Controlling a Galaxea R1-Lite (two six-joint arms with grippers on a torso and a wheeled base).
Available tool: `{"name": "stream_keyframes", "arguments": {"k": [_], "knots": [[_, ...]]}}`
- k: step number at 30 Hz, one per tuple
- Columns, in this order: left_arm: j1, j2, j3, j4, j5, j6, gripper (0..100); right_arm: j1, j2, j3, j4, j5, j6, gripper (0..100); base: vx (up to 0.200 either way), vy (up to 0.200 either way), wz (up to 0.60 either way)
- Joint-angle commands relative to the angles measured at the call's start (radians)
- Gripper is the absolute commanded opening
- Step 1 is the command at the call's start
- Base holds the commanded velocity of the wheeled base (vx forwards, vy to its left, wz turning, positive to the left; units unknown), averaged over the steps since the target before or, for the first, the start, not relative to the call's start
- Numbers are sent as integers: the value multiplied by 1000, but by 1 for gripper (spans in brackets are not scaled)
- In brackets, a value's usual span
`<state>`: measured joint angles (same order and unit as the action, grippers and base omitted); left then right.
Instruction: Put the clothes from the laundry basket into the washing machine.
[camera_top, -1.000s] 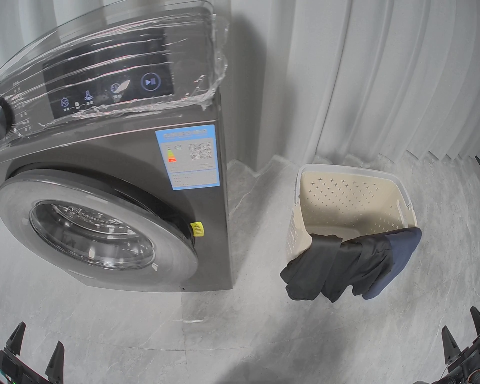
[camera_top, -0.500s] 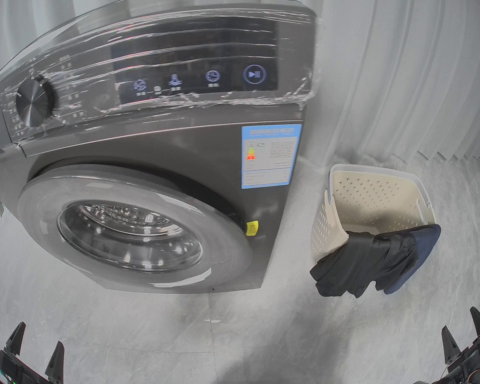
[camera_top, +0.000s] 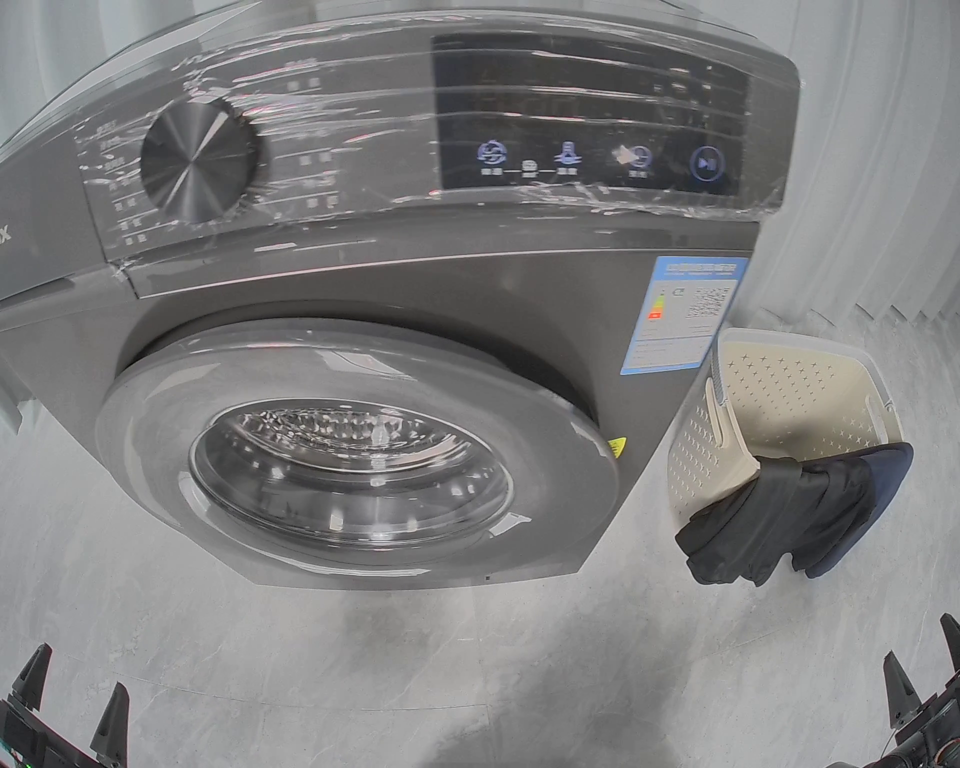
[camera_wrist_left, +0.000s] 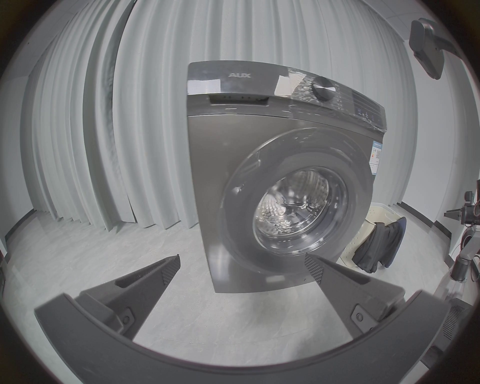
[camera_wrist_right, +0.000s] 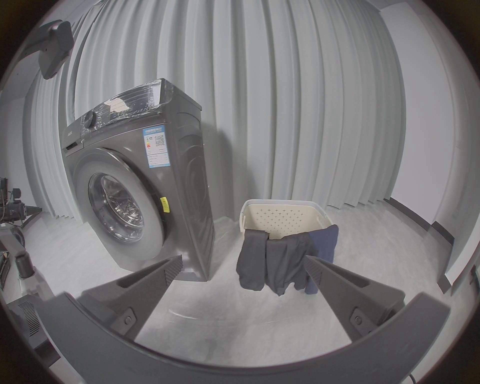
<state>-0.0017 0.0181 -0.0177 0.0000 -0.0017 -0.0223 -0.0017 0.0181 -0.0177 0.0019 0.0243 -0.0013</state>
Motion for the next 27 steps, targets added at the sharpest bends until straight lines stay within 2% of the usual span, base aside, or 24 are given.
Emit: {"name": "stream_keyframes", "arguments": {"k": [1, 4, 7, 13, 27], "knots": [[0, -17, 16, 0, 0, -1, 100, 0, -10, 18, 0, 0, 0, 100, 0, 200, 0], [0, -17, 16, -2, 0, 1, 100, -1, -10, 18, 1, 0, 0, 100, 0, 200, 0], [0, -17, 16, -2, 2, 4, 100, -3, -9, 18, 1, -1, -2, 100, 0, 0, 0], [0, -17, 16, -2, 2, 2, 100, -1, -10, 18, 0, -1, 1, 100, 0, 0, 600], [0, -17, 16, 0, 0, 4, 100, -1, -9, 18, 0, -1, 1, 100, 0, 0, 0]]}}
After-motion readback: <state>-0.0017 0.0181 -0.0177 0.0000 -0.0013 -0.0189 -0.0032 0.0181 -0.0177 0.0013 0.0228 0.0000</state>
